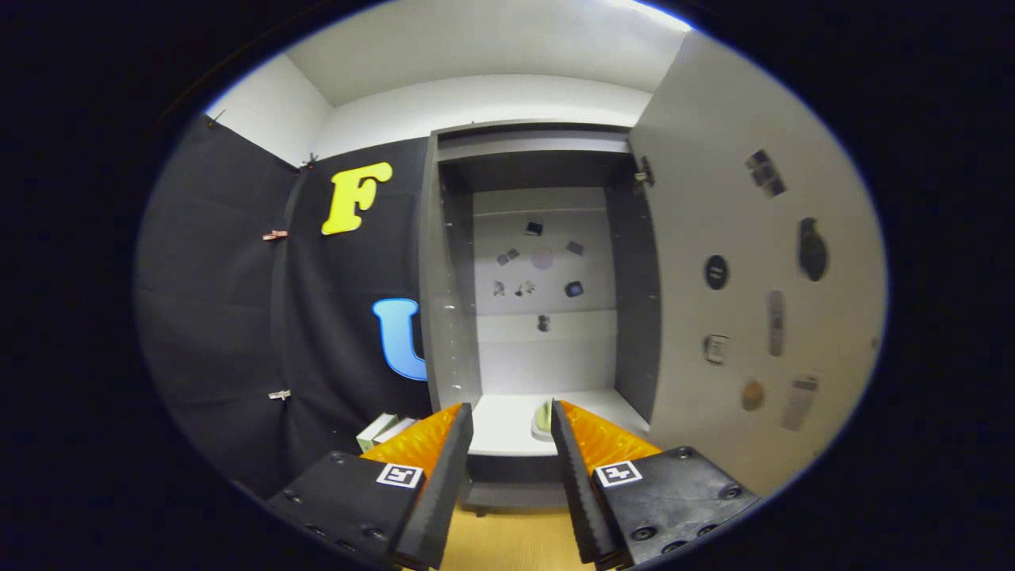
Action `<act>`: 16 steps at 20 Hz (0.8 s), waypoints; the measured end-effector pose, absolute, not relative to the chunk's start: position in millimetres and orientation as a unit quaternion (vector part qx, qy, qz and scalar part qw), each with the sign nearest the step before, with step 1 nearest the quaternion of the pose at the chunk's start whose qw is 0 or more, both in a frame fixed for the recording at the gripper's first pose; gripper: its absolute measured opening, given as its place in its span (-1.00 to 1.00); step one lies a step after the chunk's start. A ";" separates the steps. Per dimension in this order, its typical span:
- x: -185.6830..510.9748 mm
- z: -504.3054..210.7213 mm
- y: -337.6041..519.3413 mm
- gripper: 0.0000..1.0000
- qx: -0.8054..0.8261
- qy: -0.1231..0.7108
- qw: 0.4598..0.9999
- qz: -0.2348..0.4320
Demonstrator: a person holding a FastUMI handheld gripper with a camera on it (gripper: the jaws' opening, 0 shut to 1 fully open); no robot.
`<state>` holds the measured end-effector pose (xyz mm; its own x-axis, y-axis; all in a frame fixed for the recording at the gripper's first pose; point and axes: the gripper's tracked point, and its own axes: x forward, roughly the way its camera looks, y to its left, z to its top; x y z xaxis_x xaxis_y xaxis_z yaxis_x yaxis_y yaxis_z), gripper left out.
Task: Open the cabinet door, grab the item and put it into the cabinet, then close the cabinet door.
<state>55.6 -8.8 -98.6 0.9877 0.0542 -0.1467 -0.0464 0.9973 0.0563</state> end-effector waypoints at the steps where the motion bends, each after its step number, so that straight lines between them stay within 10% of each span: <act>1: 39.7 -97.0 -12.6 0.32 0.029 0.082 0.996 0.018; 8: -40.0 -88.7 -71.9 0.97 -0.035 0.114 0.993 -0.027; 16: -96.8 -42.6 -182.7 0.95 -0.038 0.062 0.997 -0.036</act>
